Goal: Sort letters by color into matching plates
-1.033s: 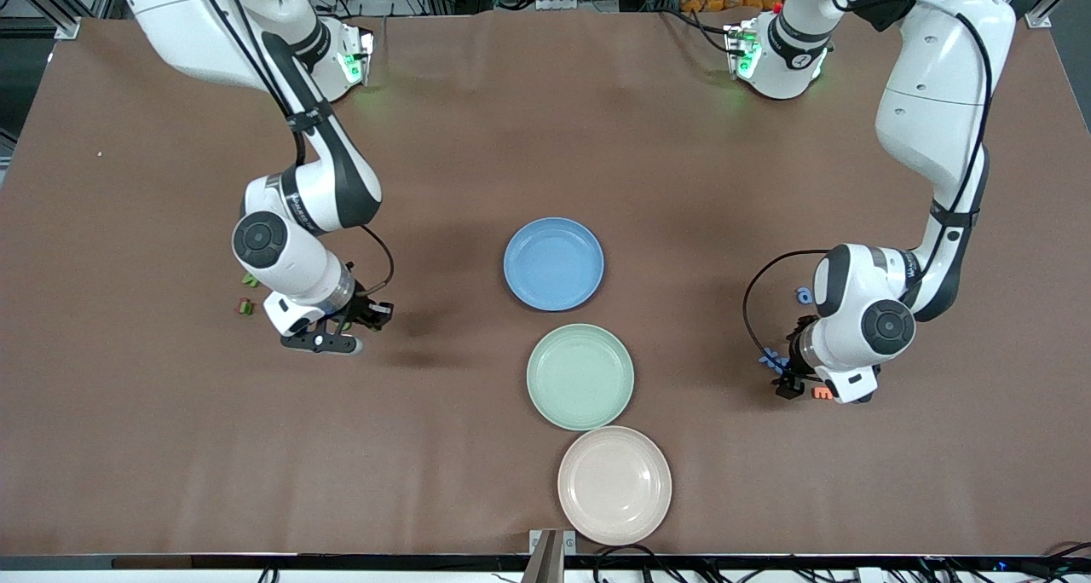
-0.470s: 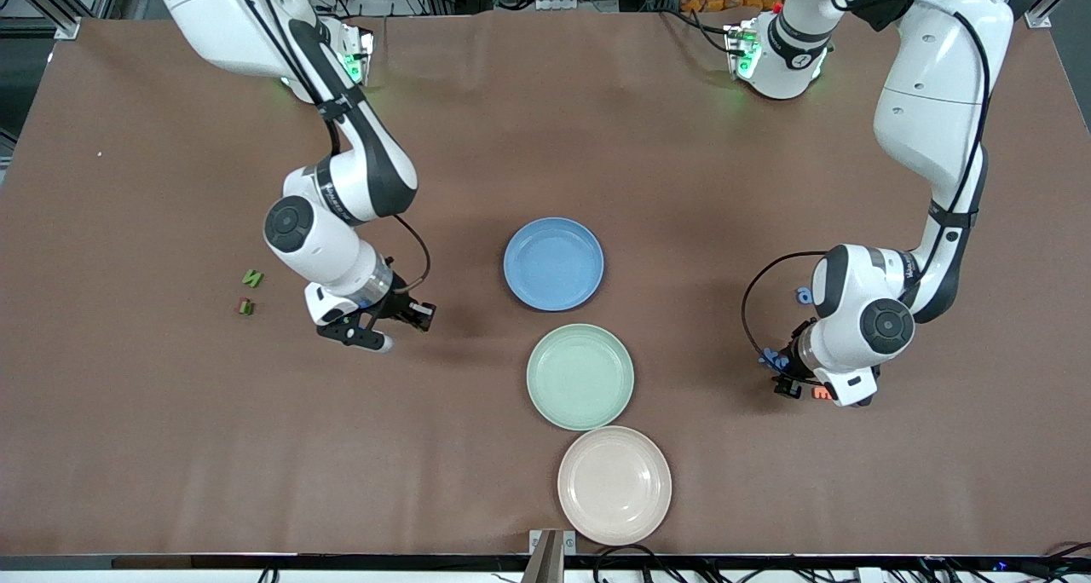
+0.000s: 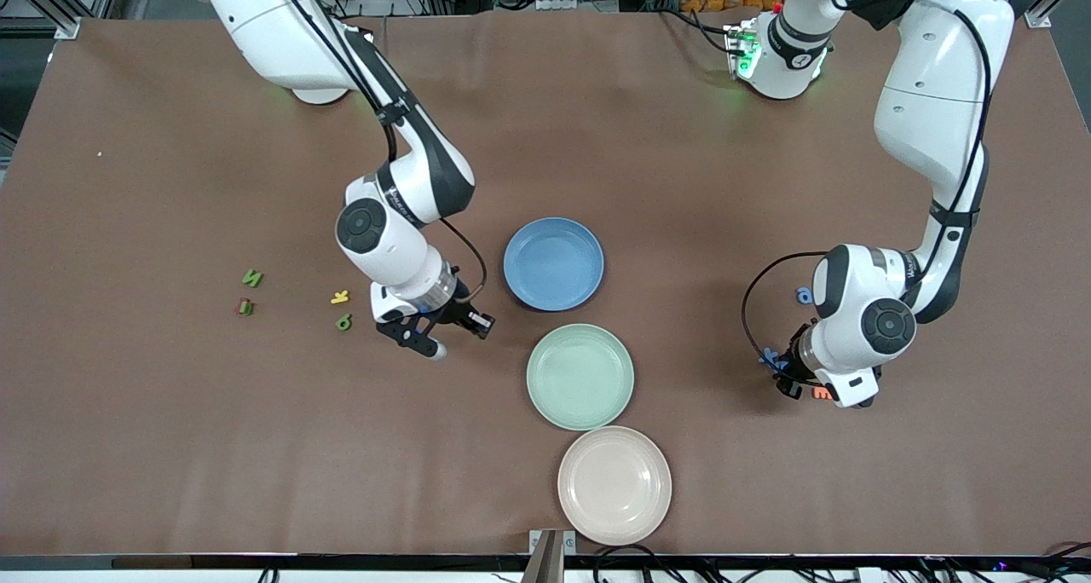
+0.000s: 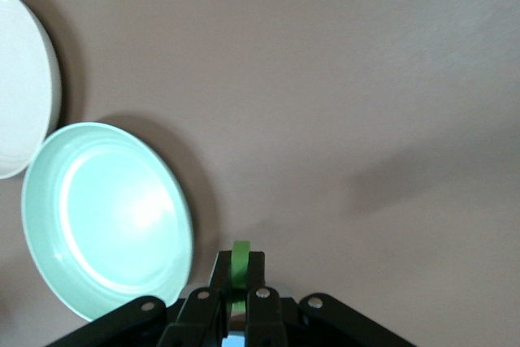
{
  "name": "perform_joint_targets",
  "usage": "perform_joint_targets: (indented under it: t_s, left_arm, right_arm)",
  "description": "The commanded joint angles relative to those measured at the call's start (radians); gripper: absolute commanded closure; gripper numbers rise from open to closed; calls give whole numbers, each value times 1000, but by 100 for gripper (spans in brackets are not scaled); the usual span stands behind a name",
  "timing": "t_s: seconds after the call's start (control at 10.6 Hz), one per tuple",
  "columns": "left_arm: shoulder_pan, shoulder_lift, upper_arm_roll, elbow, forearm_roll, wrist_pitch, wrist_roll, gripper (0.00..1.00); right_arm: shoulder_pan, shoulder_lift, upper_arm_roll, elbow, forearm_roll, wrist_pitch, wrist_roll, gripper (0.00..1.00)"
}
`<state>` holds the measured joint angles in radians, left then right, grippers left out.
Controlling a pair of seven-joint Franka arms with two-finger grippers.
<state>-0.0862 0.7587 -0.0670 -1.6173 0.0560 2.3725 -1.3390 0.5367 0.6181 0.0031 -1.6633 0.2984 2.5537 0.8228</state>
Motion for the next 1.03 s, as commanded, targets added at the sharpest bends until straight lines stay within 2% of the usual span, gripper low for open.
perform_joint_targets:
  t_s: [0.0, 0.28, 0.56, 0.75, 0.94]
  left_arm:
    - [-6, -22, 1, -1, 21, -1, 9, 100]
    - [-23, -64, -2, -1, 21, -18, 23, 100]
    - [-65, -110, -11, -1, 19, -56, 29, 100]
    - [-102, -137, -14, -3, 18, -151, 27, 100]
    - [-110, -166, -37, -7, 16, -248, 30, 100]
  right_arm:
    - [43, 61, -6, 86, 13, 68, 131, 100]
    - [118, 164, -24, 227, -8, 76, 255, 100]
    - [218, 238, -95, 302, -24, 77, 366, 100]
    - [246, 296, -116, 380, -22, 79, 421, 100]
    - [261, 336, -129, 433, -22, 80, 450, 95]
